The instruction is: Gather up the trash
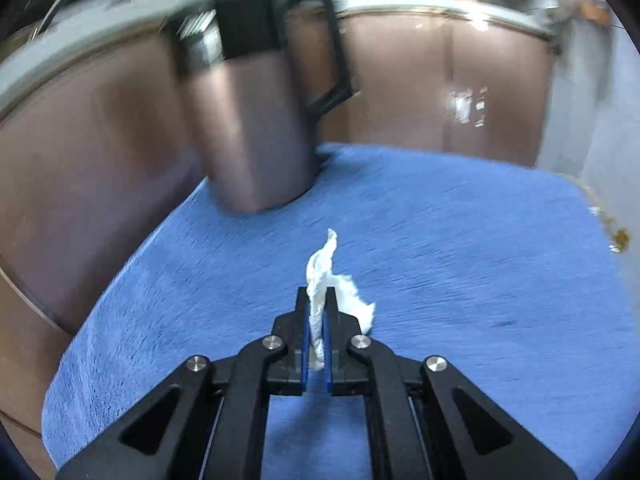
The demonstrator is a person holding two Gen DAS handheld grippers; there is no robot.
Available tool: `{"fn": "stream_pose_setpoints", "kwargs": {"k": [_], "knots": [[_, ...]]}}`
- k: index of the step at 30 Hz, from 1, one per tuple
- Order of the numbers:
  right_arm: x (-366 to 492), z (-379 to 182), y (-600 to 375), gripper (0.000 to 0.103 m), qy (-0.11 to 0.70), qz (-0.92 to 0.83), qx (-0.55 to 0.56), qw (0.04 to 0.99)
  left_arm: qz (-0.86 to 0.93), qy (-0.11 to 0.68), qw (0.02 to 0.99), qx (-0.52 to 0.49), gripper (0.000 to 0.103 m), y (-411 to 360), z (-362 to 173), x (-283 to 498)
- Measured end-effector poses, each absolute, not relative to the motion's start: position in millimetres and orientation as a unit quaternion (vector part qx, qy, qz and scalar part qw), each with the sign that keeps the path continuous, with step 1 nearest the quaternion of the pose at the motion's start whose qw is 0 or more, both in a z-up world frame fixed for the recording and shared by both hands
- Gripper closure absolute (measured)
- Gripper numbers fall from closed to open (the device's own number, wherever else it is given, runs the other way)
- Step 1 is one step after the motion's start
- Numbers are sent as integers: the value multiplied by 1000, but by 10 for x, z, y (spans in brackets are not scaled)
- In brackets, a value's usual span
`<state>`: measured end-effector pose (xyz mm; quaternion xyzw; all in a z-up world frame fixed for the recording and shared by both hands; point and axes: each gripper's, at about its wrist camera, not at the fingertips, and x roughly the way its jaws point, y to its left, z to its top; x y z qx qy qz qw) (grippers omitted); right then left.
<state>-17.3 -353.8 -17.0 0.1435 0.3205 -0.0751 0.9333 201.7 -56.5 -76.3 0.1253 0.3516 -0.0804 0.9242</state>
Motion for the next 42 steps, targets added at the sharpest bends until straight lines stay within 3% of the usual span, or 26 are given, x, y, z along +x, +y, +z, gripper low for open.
{"fn": "stream_pose_setpoints", "kwargs": {"k": [6,12,19,30,32,33,34,35,37,42], "knots": [[-578,-237,-3986,87,305,-140,148,930,-203,302,922,133,98,-1437,-244,1435],[-748,-342,-4318,87,296,-189,140,926,-295,304,896,132,98,-2290,-4,914],[-711,-667,-4775,86,317,-222,157,909,-354,351,849,178,98,-3434,-377,737],[-388,-1282,-5290,85,364,-240,185,881,-396,394,803,206,96,-4381,-846,570],[-365,-1319,-5323,80,367,-242,188,878,-400,403,798,202,93,-4446,-878,587],[-353,-1336,-5343,73,369,-244,188,877,-403,407,795,199,91,-4465,-891,597],[-345,-1341,-5356,65,369,-246,188,876,-406,410,793,195,85,-4482,-903,602],[-347,-1349,-5373,62,369,-249,189,875,-407,410,793,193,76,-4500,-919,581],[-366,-1337,-5385,59,368,-250,191,875,-407,408,795,188,69,-4484,-914,568],[-434,-1301,-5333,51,367,-259,187,874,-406,402,800,184,69,-4426,-855,504]]}}
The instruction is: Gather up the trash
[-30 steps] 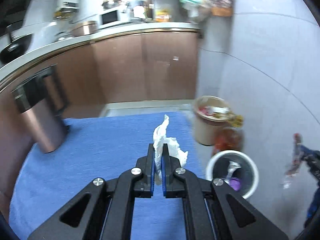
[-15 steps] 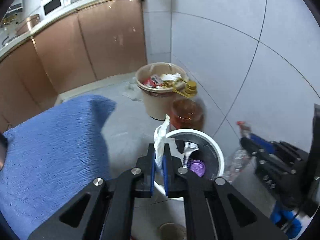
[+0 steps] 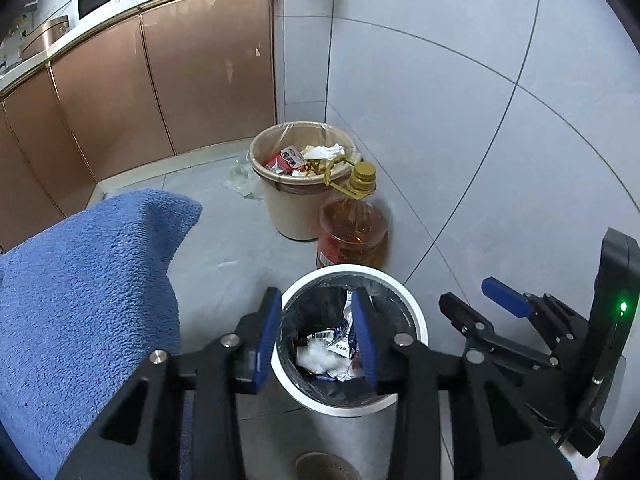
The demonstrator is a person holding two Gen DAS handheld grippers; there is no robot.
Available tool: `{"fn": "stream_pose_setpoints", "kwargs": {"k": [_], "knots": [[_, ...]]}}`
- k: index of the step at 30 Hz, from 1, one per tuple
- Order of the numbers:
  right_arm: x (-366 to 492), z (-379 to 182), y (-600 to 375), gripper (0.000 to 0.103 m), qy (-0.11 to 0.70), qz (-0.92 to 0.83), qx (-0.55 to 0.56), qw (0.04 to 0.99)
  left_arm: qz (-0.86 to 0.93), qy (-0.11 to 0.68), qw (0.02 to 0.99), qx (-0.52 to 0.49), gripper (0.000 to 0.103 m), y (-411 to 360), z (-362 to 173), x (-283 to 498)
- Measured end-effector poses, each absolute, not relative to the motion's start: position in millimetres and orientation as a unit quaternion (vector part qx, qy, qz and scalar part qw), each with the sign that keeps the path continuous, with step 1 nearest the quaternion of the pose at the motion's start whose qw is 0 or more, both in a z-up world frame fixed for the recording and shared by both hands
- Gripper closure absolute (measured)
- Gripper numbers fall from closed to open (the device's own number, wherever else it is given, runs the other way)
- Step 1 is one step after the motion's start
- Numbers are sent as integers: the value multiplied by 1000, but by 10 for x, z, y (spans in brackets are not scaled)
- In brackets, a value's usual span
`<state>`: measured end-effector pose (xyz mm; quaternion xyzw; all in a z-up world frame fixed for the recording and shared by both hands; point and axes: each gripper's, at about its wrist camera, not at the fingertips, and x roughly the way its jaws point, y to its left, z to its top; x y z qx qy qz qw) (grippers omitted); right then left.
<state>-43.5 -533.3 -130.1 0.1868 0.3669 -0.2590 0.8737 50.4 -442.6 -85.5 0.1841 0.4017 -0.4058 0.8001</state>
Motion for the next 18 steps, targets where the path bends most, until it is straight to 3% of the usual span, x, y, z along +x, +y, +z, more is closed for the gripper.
{"fn": "stream_pose_setpoints", "kwargs": {"k": [18], "knots": [[-866,-352,-4493,13,290,-317,79,900,-290,248,909,169,68,-3343,2,2]]}}
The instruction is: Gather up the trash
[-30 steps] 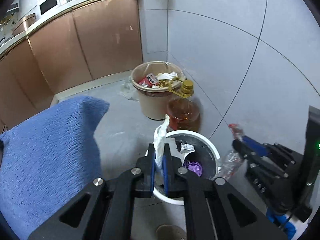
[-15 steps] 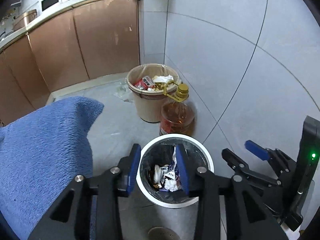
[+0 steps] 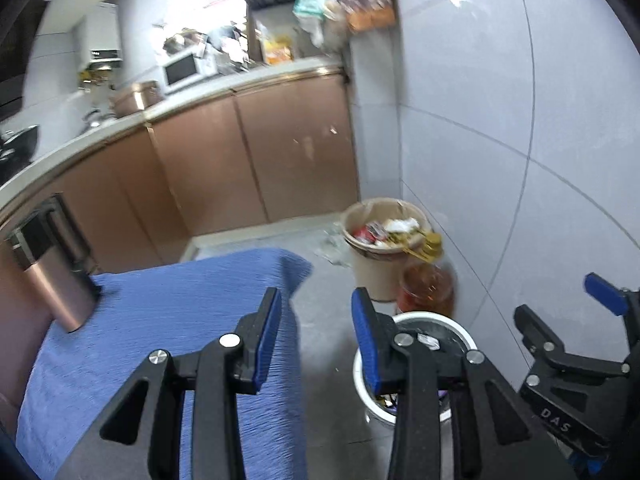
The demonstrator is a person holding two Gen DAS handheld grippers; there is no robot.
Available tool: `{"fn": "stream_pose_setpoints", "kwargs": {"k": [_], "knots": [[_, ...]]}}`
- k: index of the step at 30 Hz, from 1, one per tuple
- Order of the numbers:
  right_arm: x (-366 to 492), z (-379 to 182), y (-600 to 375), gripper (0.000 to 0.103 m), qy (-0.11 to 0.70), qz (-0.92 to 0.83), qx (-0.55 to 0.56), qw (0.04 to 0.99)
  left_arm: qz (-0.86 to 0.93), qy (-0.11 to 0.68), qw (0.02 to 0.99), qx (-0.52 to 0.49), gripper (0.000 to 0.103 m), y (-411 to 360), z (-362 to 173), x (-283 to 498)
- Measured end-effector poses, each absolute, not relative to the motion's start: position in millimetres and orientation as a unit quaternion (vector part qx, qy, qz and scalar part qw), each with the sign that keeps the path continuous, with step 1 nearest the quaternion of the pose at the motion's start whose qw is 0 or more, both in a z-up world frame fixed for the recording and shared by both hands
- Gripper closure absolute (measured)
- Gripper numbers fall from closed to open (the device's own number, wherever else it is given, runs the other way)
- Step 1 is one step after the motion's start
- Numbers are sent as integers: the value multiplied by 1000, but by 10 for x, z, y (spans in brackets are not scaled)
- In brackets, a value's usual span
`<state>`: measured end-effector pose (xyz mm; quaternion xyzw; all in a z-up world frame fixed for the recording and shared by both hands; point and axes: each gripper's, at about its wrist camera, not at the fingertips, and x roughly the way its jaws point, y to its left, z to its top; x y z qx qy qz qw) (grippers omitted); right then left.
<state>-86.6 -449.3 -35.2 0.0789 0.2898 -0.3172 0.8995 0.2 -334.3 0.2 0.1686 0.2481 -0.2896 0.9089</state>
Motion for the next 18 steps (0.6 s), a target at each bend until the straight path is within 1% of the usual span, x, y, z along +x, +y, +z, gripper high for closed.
{"fn": "stream_pose_setpoints", "kwargs": {"k": [4,6,7,8,10,14,15,17,18], "knots": [[-917,-143,-4289,6,264,-311,64,911,-262,227,925,152,68,-2991,199,-61],[-938,-29,-4166,3,251,-305,53,917,-244,215,935,143,62,-2808,283,-93],[-943,-2,-4128,3,247,-304,49,919,-231,204,941,139,54,-2696,333,-123],[-954,51,-4061,2,241,-301,43,921,-221,194,946,136,52,-2603,371,-153],[-965,112,-3984,0,233,-296,37,926,-210,183,951,132,52,-2471,428,-189],[-991,229,-3819,0,218,-285,26,933,-192,178,958,119,51,-2210,514,-280],[-1004,254,-3775,0,215,-283,23,935,-190,176,959,117,50,-2177,526,-303],[-1011,283,-3713,0,211,-280,19,936,-181,172,962,113,43,-2072,555,-345],[-1019,294,-3678,0,210,-279,16,937,-177,169,963,111,42,-2030,571,-368]]}}
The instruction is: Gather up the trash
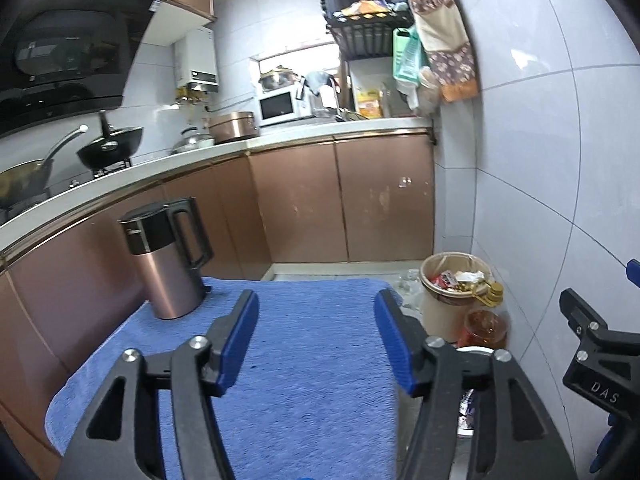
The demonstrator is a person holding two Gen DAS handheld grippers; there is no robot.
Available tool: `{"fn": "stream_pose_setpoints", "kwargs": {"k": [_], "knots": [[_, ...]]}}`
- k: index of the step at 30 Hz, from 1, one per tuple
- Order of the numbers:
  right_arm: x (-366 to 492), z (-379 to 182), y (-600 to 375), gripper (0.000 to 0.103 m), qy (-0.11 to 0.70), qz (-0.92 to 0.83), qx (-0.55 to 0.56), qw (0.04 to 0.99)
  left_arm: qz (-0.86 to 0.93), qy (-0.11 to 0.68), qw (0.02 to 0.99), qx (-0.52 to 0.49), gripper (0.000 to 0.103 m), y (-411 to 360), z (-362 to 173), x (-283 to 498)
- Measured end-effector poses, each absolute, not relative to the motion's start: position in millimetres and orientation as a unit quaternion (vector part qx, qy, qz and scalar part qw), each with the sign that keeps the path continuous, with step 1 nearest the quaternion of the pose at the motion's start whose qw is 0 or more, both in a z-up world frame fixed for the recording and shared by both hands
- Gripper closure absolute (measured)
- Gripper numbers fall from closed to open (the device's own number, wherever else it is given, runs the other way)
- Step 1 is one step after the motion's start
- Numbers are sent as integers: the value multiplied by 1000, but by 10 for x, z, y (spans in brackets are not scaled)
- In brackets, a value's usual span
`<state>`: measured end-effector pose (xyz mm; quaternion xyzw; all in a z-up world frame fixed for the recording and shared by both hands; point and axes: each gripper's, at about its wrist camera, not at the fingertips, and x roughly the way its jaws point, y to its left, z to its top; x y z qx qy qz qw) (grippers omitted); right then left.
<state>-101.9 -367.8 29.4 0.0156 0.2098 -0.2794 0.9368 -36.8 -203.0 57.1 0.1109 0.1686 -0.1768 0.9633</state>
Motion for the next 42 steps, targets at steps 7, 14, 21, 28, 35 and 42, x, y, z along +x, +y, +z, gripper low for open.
{"fn": "stream_pose_setpoints", "kwargs": {"k": [7,14,21,28,35,42], "knots": [[-1095,359,-3557,0,205,-282,2,937,-148,156,972,95,39,-1806,652,-490],[-1190,397,-3525,0,201,-289,-2,936,-138,146,976,83,39,-1646,708,-568],[-1264,437,-3496,0,195,-293,-5,936,-126,136,980,76,39,-1529,728,-622],[-1319,452,-3512,0,191,-296,-2,936,-117,134,982,67,39,-1438,751,-642],[-1339,458,-3530,0,191,-295,-1,936,-111,130,983,64,39,-1410,757,-667],[-1350,460,-3535,0,190,-296,-1,936,-106,126,984,67,38,-1395,761,-676]]}}
